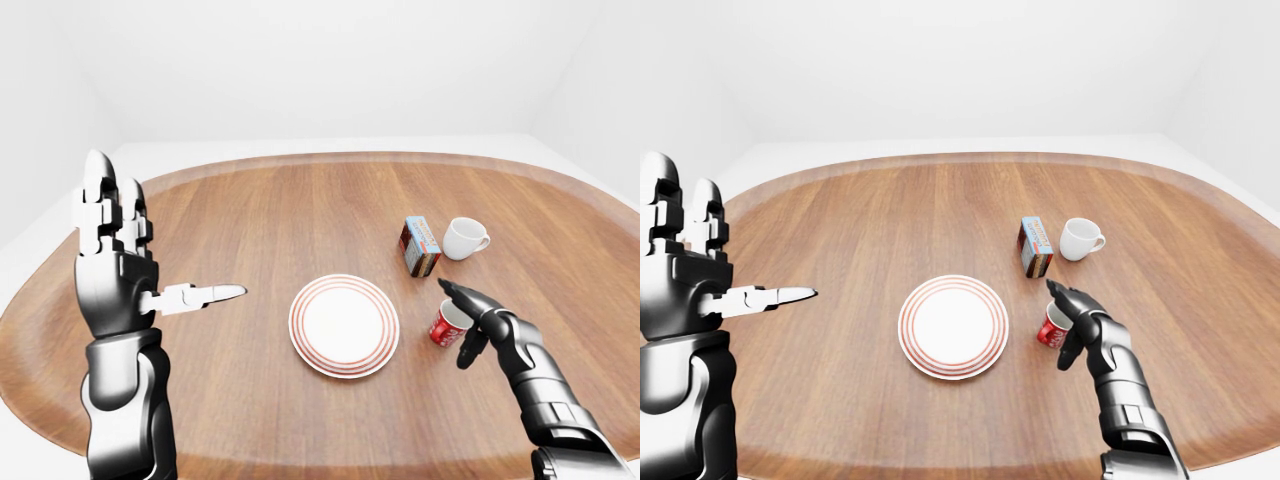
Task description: Pick up the red mug and put it on the plate
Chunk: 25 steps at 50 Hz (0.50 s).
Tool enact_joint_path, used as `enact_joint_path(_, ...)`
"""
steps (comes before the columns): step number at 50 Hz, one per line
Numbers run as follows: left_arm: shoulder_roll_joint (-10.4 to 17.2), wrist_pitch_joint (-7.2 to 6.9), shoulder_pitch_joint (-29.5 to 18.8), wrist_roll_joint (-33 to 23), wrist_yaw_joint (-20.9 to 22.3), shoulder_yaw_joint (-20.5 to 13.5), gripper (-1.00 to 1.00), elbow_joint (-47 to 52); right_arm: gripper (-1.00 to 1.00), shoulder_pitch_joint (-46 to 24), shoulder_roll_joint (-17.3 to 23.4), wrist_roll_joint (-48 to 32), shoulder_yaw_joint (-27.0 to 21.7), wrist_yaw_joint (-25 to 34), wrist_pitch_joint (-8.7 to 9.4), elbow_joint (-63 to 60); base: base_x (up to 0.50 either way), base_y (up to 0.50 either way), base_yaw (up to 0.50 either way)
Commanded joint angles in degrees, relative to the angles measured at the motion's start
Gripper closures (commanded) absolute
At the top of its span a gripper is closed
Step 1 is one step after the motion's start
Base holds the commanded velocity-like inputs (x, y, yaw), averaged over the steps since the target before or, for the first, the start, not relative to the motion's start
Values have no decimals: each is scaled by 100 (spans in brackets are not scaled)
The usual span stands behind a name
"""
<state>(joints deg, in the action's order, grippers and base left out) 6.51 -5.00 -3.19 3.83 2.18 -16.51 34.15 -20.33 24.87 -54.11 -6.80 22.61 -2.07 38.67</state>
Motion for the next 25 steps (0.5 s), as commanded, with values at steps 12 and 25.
enact_joint_path(12,-8,0,16,-3,9,14,-100,-106,-100,-236,118,98,107,-286,-97,635,0,0,0)
enact_joint_path(25,-9,0,8,-8,4,20,-100,-46,-100,-753,188,122,272,-502,-196,1382,0,0,0)
